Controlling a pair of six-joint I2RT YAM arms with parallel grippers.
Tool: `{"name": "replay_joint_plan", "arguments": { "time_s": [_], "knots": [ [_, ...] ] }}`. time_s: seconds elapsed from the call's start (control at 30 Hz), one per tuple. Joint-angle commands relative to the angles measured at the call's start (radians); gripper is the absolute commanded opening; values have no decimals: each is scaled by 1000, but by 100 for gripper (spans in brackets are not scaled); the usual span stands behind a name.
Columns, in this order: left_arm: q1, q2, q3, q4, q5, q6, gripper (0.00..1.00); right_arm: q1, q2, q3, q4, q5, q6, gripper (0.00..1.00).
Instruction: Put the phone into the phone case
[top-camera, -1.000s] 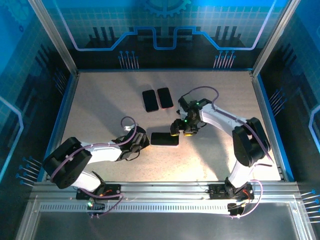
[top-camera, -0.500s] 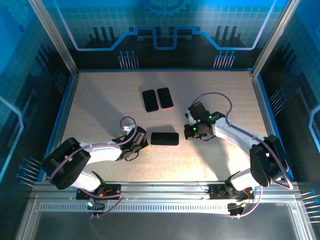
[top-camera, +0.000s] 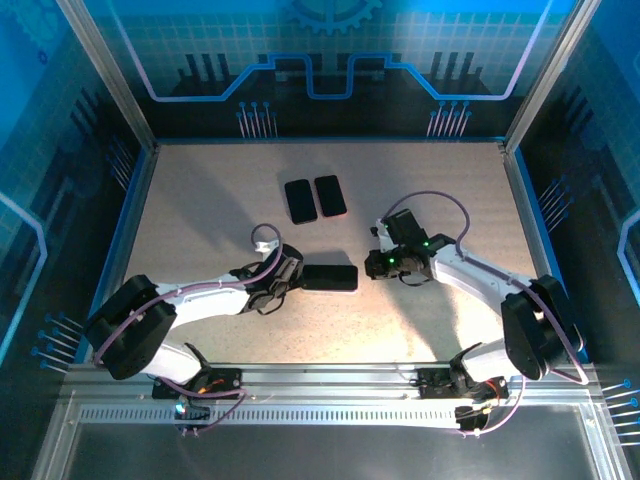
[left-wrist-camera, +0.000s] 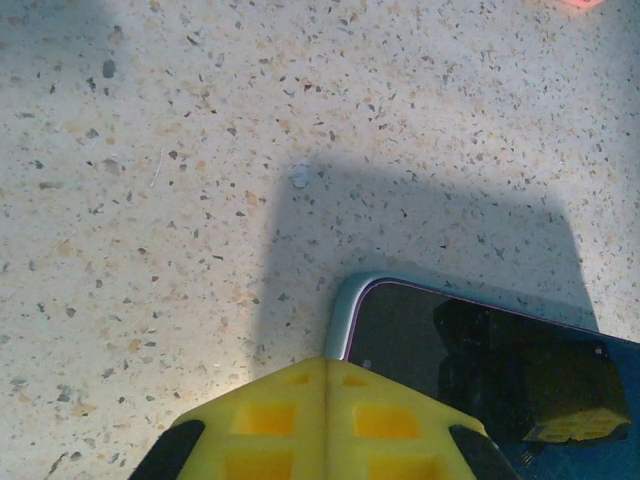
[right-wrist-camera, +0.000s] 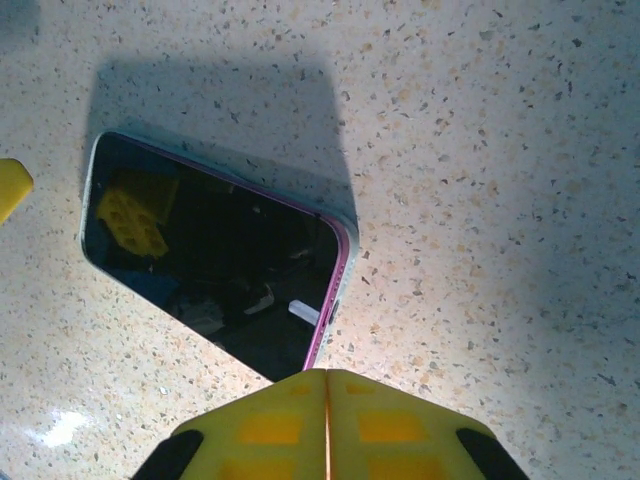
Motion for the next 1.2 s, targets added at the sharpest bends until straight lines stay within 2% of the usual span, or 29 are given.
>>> {"name": "replay_joint_plan", "arguments": {
  "time_s": [0.0,0.27,0.6,1.17],
  "knots": [
    [-7,-8,25,-37,12,52,0,0,-30,-43,10,-11,3,10],
    [-29,49,71,-17,39,75,0,0,-12,-55,-1,-24,-36,22],
    [-50,85,111,-13,39,65,0,5,64,-33,5,-74,-74,20],
    [-55,128,123,-56,35,73,0,49,148,4,48,-134,-35,14]
  ]
}}
